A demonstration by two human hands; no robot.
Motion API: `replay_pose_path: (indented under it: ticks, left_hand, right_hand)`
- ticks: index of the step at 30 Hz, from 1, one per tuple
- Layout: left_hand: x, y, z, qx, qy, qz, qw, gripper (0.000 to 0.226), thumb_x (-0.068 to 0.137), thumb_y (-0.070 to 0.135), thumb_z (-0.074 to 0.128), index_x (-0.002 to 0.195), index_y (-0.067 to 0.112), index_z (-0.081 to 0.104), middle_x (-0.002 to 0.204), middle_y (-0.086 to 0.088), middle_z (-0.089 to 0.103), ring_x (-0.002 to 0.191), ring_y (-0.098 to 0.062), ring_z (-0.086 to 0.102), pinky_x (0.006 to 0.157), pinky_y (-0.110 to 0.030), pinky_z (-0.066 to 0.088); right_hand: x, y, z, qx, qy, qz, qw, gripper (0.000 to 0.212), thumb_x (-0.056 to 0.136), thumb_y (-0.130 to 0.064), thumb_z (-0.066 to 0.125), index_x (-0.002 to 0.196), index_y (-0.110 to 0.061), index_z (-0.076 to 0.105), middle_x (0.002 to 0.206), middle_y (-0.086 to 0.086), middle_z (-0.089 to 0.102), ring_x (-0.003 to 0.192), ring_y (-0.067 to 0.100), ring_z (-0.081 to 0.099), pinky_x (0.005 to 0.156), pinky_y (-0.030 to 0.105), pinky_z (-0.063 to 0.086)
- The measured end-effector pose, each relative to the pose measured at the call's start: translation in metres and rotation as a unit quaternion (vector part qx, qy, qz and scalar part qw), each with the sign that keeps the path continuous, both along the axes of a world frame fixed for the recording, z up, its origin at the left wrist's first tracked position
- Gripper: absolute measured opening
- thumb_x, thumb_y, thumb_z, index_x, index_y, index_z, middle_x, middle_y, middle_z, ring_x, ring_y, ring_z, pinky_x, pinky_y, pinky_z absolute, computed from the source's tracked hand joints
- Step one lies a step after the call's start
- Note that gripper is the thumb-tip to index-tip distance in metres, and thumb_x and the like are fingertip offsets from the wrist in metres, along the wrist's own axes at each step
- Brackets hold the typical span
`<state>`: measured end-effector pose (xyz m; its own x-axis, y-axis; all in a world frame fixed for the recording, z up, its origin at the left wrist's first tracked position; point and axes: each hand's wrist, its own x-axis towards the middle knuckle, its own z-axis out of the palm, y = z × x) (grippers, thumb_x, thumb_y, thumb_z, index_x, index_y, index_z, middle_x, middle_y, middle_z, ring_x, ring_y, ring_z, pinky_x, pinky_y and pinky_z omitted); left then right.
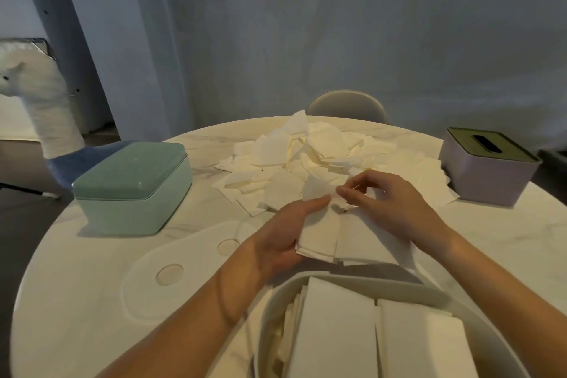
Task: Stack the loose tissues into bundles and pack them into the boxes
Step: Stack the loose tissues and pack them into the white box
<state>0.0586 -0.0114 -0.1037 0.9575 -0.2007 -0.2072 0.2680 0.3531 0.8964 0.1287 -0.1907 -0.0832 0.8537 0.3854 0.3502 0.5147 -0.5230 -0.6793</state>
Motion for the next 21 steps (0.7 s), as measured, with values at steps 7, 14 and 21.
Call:
replay_pose_path:
  ticks: [7,14,21]
  left_hand:
    - [0.007,0.006,-0.004,-0.075,-0.011,0.032,0.997,0.035,0.104,0.020,0.053,0.136,0.029,0.063,0.129,-0.020,0.069,0.120,-0.041,0.066,0.105,-0.061,0.049]
    - [0.014,0.021,-0.001,-0.100,-0.009,0.047,0.994,0.061,0.083,0.063,0.057,0.129,0.022,0.061,0.119,-0.018,0.069,0.097,-0.033,0.070,0.075,-0.043,0.064]
    - [0.018,0.020,-0.010,-0.047,-0.004,0.064,0.997,0.061,0.101,0.069,0.028,0.139,0.031,0.058,0.134,-0.016,0.065,0.113,-0.033,0.068,0.096,-0.052,0.056]
  right_hand:
    - [0.000,-0.007,0.007,-0.181,0.147,0.051,0.971,0.053,0.073,-0.079,0.055,0.096,-0.033,0.064,0.099,-0.022,0.058,0.095,0.012,0.054,0.083,0.027,0.043]
    - [-0.002,-0.023,0.015,-0.340,0.160,0.172,0.911,0.039,0.078,-0.070,0.069,0.106,-0.043,0.068,0.117,-0.023,0.061,0.112,0.005,0.052,0.104,0.033,0.044]
    - [0.000,-0.020,0.019,-0.112,0.183,0.166,0.963,0.039,0.071,-0.069,0.071,0.101,-0.044,0.075,0.115,-0.010,0.066,0.113,0.020,0.055,0.106,0.042,0.047]
